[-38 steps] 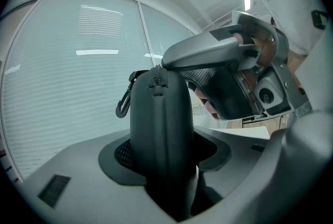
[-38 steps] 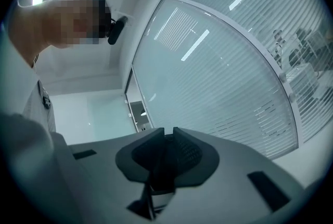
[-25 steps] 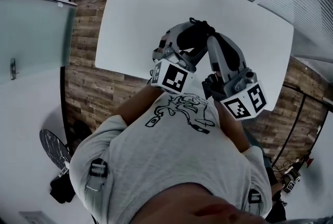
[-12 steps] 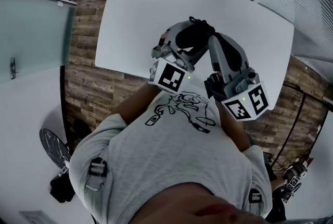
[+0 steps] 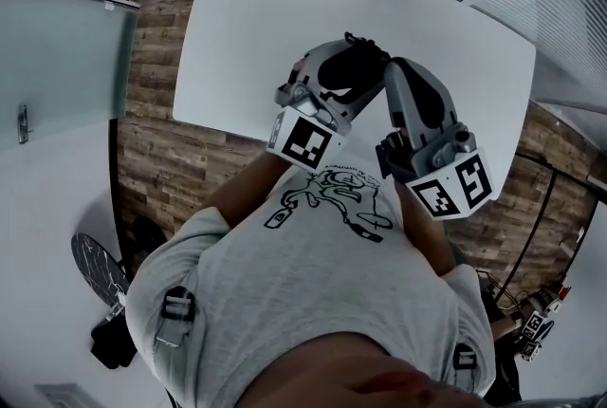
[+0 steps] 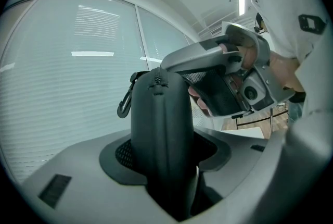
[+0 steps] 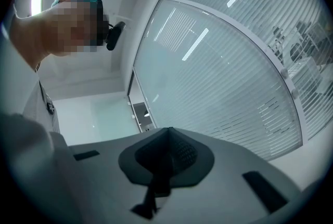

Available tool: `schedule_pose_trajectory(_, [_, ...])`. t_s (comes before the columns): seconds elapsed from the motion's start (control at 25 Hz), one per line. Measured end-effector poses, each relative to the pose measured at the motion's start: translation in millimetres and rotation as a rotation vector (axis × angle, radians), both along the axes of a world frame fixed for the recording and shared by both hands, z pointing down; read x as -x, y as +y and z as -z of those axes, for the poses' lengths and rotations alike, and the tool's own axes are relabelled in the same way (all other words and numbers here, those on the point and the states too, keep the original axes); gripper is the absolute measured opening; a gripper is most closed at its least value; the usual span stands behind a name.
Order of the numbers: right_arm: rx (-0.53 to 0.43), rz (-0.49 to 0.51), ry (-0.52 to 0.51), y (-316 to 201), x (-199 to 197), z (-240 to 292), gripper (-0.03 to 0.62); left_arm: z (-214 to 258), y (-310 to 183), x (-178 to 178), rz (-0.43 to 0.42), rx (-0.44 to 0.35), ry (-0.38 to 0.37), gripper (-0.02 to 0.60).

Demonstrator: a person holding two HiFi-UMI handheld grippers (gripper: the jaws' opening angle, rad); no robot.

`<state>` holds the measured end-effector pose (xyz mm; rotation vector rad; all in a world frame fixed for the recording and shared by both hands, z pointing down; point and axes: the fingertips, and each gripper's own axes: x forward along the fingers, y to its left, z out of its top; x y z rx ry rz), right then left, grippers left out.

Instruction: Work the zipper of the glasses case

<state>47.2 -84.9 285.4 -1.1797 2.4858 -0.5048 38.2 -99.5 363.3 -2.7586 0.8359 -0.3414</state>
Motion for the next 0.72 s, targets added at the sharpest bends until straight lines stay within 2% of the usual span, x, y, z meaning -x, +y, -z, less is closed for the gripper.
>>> schedule_pose_trajectory(0.36, [0.033, -0.017, 0.003, -2, -9, -7, 0.005, 9, 10, -2, -0.05, -0.025, 0.037, 0.25])
schedule_pose_trajectory(0.72, [0.05, 0.013, -0.006, -2, -5, -9, 0.005, 26, 17, 4, -0.137, -0.067, 0.078, 0.25])
